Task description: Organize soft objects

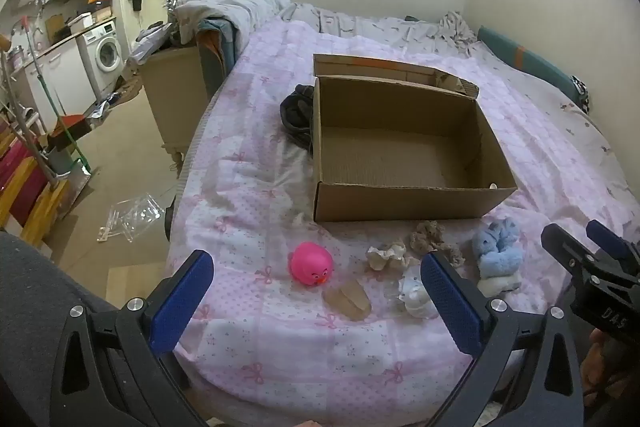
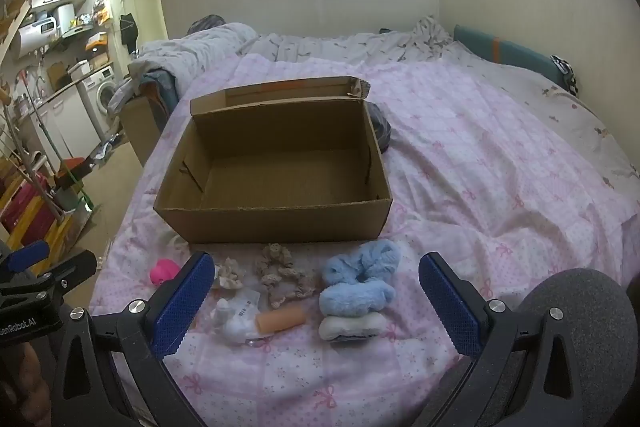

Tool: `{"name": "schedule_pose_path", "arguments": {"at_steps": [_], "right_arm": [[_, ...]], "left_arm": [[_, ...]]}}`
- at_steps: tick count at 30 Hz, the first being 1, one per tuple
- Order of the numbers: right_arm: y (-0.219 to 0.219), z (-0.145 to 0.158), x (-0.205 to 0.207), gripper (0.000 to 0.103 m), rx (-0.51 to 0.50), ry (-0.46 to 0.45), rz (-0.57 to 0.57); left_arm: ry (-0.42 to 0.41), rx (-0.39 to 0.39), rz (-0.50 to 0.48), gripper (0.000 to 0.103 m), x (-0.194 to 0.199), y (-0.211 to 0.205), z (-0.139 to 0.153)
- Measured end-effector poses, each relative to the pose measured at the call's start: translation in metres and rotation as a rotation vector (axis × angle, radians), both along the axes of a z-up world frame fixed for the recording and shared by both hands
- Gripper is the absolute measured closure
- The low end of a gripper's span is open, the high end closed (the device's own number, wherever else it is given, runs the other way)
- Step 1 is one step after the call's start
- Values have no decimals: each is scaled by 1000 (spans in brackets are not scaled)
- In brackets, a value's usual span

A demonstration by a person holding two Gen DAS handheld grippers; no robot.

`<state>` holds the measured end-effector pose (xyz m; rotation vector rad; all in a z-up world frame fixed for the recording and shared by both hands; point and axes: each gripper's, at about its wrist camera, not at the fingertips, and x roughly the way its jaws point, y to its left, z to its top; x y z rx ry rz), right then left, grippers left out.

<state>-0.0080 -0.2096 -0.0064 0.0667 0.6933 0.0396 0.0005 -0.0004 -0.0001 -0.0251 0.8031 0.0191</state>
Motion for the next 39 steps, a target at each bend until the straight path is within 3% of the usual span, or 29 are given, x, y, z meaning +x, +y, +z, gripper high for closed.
{"name": "schedule_pose_path", "arguments": {"at_steps": [39], "right_arm": [[0, -2, 0, 0, 9, 8, 5]], "left_arm": [[-6, -13, 5, 0, 1, 2, 1]]}}
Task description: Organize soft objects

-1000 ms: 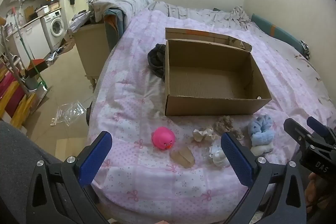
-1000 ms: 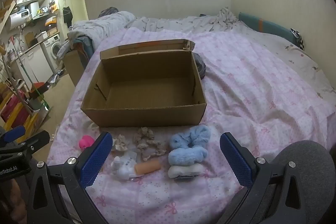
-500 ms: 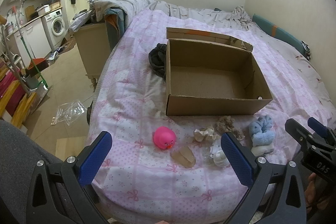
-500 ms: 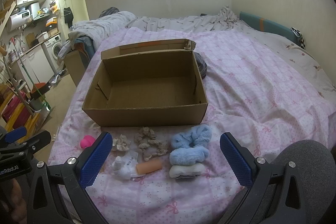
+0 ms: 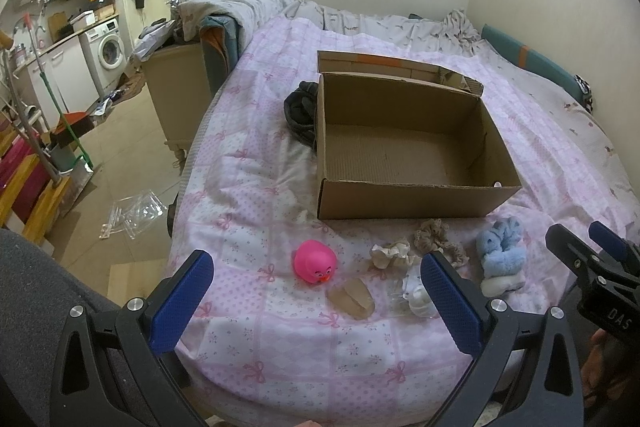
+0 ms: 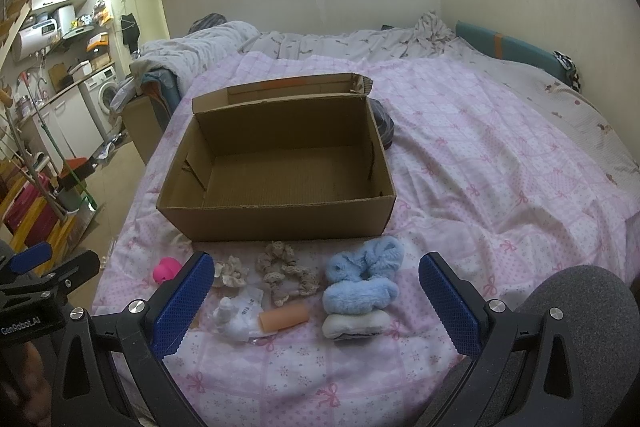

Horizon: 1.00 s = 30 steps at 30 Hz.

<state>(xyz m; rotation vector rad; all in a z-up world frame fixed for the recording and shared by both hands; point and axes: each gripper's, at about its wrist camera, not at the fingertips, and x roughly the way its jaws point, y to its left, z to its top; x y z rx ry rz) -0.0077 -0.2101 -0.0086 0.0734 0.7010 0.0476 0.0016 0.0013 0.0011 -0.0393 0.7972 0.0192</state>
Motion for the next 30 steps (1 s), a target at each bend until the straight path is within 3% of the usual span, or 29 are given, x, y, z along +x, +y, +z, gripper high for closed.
{"name": "schedule_pose_path", "arguments": {"at_steps": [30], "right_arm": [[1, -2, 0, 0, 1, 3, -1]], "left_arm": [[2, 4, 1, 0, -1, 2, -1]]}}
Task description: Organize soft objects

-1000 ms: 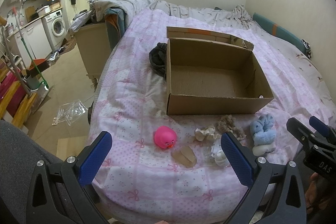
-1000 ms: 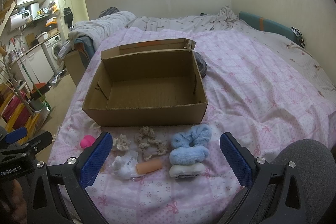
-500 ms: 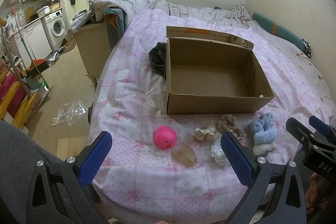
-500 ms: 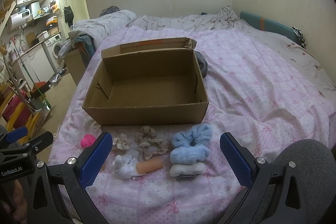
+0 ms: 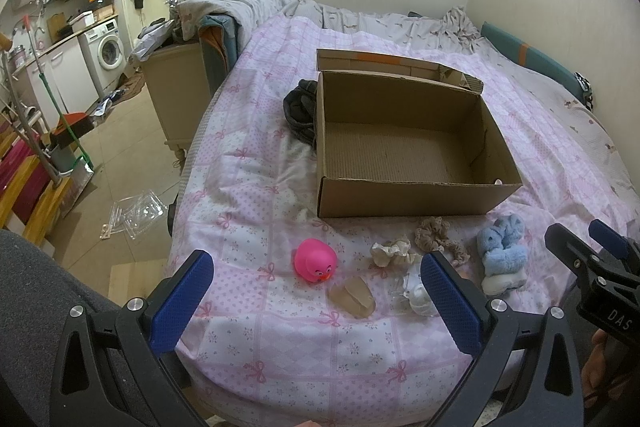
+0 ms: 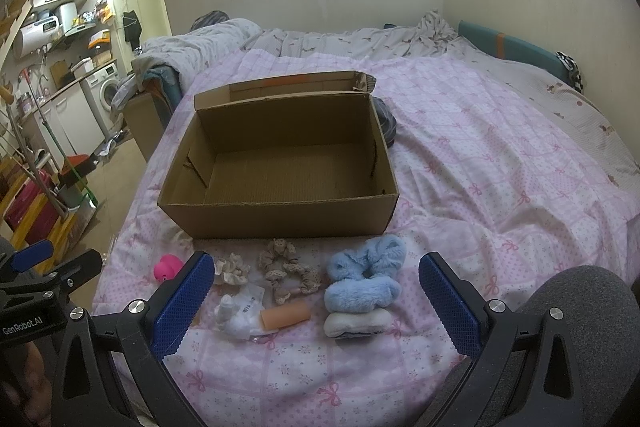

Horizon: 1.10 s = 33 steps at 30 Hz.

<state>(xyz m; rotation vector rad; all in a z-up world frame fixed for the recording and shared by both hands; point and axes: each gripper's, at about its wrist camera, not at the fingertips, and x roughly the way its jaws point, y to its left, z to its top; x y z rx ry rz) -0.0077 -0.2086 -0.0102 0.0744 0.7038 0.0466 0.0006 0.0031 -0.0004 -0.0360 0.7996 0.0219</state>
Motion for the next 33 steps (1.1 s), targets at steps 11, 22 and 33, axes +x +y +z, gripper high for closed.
{"name": "schedule_pose_path", "arguments": {"at_steps": [11, 22, 33], "right_arm": [[0, 1, 0, 0, 1, 0, -1], [-1, 1, 0, 0, 1, -1, -1], [-10, 22, 14, 0, 91, 34, -4]], "left_arm": [[1, -1, 1, 0, 0, 0, 0], [2, 0, 0, 0, 0, -1, 0], [41, -4, -26, 0, 22, -5, 6]]}}
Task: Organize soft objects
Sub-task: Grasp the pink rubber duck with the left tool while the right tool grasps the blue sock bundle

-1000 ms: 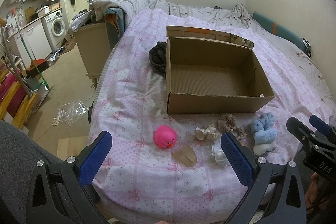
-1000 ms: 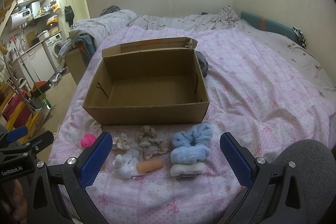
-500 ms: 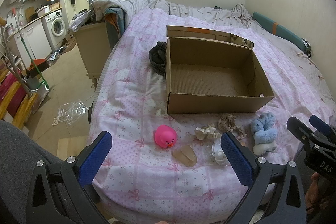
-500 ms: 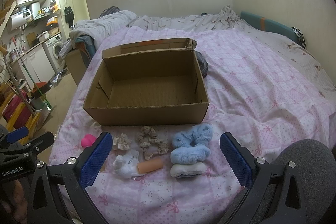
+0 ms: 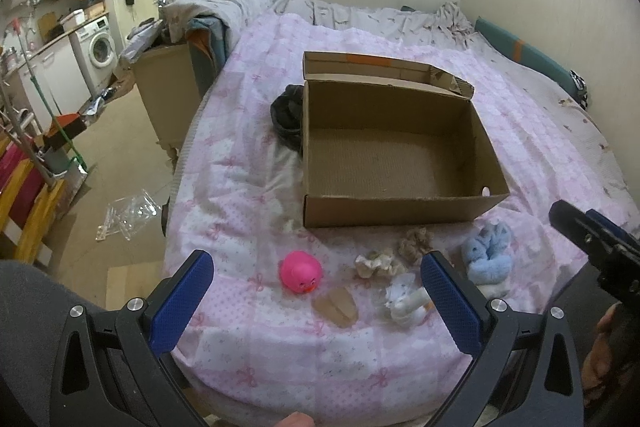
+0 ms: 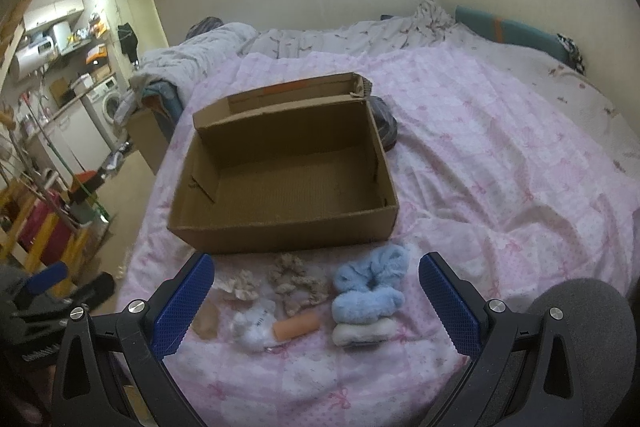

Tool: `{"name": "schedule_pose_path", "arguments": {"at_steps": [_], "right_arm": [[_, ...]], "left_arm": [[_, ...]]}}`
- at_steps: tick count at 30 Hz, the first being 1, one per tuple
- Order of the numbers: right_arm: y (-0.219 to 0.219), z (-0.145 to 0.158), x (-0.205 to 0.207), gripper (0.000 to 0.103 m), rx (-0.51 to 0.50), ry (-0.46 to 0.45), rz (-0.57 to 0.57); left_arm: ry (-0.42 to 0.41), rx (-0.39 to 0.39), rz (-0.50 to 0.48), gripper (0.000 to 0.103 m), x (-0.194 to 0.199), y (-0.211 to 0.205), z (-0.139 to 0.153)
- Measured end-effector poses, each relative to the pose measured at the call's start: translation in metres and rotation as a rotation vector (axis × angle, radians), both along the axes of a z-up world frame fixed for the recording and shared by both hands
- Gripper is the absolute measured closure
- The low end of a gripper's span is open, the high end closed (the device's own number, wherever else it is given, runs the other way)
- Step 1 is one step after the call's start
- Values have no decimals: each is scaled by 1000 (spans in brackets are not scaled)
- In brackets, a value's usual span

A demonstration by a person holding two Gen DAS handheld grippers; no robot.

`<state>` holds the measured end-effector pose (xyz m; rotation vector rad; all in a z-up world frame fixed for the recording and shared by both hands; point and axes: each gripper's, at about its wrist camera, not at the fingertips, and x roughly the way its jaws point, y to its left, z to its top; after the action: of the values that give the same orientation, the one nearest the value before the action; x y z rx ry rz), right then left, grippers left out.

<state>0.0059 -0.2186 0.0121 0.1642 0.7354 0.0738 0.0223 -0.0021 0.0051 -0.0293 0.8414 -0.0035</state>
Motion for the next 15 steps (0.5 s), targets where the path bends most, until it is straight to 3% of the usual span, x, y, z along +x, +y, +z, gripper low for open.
{"name": "schedule_pose_path", "arguments": {"at_steps": [4, 9, 15], "right_arm": [[-3, 18, 9, 0, 5, -16, 24], [-7, 28, 25, 0, 19, -5, 60], [-20, 14, 48, 0, 18, 49, 67]], "left_arm": [[24, -7, -13, 0, 16, -3, 14], [70, 3, 40, 0, 45, 16, 21], [257, -42, 158, 0, 80, 56, -15]]}}
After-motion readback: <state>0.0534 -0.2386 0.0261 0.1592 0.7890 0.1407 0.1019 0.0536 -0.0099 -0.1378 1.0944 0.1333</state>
